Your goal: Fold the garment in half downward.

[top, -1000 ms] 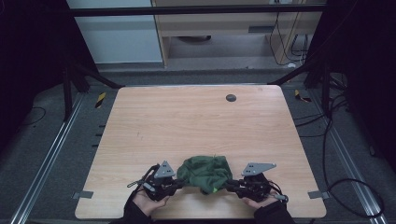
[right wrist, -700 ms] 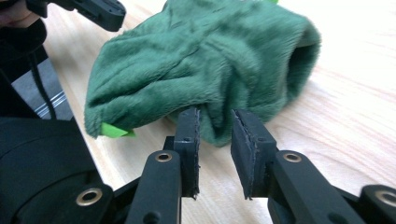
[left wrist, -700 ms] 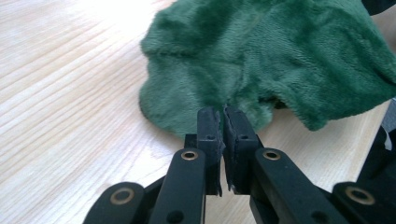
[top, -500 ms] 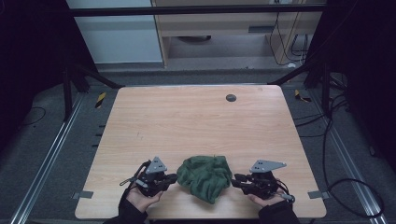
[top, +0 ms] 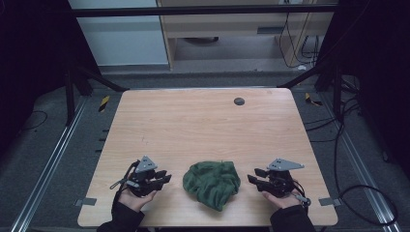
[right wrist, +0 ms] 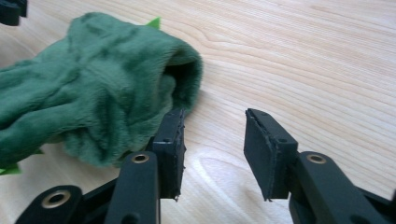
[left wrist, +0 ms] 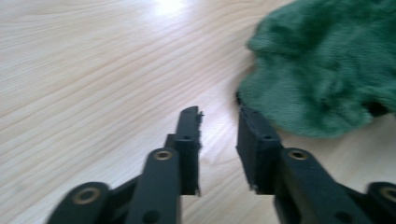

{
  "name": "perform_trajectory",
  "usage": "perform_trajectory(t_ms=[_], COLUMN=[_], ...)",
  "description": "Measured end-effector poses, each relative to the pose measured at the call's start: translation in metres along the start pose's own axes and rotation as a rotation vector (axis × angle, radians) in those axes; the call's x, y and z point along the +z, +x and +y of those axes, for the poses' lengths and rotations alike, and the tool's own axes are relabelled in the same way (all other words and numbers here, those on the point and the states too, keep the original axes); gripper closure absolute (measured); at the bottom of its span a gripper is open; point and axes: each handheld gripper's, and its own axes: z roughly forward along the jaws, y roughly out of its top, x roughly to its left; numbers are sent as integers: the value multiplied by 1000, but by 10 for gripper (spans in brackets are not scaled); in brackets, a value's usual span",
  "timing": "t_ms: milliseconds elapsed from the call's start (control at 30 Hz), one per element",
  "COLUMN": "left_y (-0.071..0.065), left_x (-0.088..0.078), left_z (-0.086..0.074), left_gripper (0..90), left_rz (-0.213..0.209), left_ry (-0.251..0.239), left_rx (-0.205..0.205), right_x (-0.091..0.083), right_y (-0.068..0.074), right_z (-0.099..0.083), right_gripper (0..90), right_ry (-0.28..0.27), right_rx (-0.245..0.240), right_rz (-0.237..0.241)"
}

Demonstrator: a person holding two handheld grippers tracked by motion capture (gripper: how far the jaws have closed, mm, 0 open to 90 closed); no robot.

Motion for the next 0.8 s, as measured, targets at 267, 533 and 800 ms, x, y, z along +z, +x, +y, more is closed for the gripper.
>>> perform_trajectory(t_ms=[267, 533, 800], left_y=[20, 39, 53], left_x=[-6, -13, -17], left_z=[-14, -25, -31], left_gripper=[505, 402, 333], left_rz=[62, 131, 182], left_ry=[-5, -8, -8], left_rx=[-30, -61, -81], right_x=[-1, -2, -3], right_y=[-13, -24, -31], right_z=[-3, -11, -15], right_gripper=[476, 343, 271], right_ry=[2, 12, 9], right_rx=[13, 41, 57], right_rz=[-69, -161, -191])
